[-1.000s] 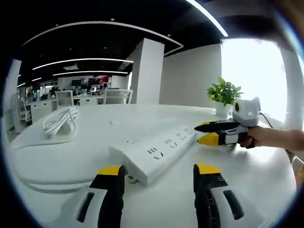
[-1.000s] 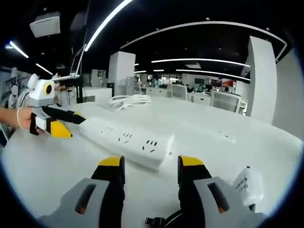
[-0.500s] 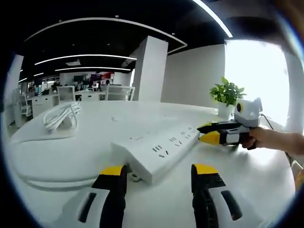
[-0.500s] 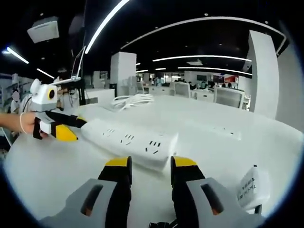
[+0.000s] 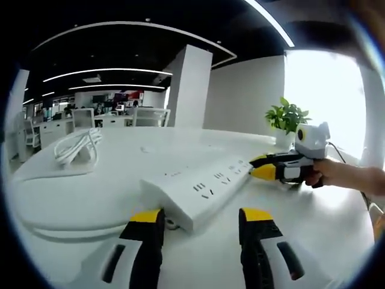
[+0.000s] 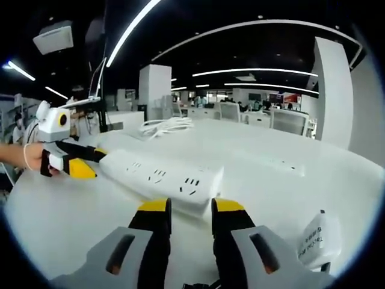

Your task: Straighten the power strip on the desk, plug the charger into it

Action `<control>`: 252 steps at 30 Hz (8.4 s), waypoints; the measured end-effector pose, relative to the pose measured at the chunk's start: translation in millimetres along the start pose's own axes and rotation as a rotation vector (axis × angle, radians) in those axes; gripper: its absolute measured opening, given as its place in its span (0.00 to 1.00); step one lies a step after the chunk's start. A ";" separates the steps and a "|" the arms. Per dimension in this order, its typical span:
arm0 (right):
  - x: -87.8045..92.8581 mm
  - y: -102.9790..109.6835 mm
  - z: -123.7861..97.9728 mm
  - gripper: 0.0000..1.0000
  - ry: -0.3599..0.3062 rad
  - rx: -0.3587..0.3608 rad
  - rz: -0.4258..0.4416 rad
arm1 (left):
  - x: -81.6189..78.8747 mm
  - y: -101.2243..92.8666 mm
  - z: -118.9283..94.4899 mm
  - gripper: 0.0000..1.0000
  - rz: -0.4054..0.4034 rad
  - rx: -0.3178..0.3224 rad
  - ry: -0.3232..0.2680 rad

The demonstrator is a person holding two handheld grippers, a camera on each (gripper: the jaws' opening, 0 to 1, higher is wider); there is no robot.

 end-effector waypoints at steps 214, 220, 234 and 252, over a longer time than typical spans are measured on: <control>10.0 8.1 -14.9 0.19 0.001 0.101 0.141 | -26.8 44.9 37.4 0.31 0.220 0.099 0.041; 10.2 8.0 -15.5 0.19 0.001 0.100 0.143 | -25.4 43.7 37.7 0.32 0.223 0.092 0.046; 10.9 8.1 -16.0 0.19 0.000 0.101 0.142 | -23.8 42.3 37.5 0.32 0.216 0.093 0.047; 11.3 8.1 -15.7 0.19 -0.001 0.107 0.137 | -23.3 42.2 36.5 0.31 0.218 0.099 0.047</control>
Point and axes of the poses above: the point that each gripper's makers call its tool centre point, and the gripper's own axes: z roughly forward along the fingers, y roughly to its left, x roughly out of its underside, the point moved 3 cm from there along -z, roughly backward along the fingers, and after that the axes turned 12 degrees about y, right-handed, at the moved point
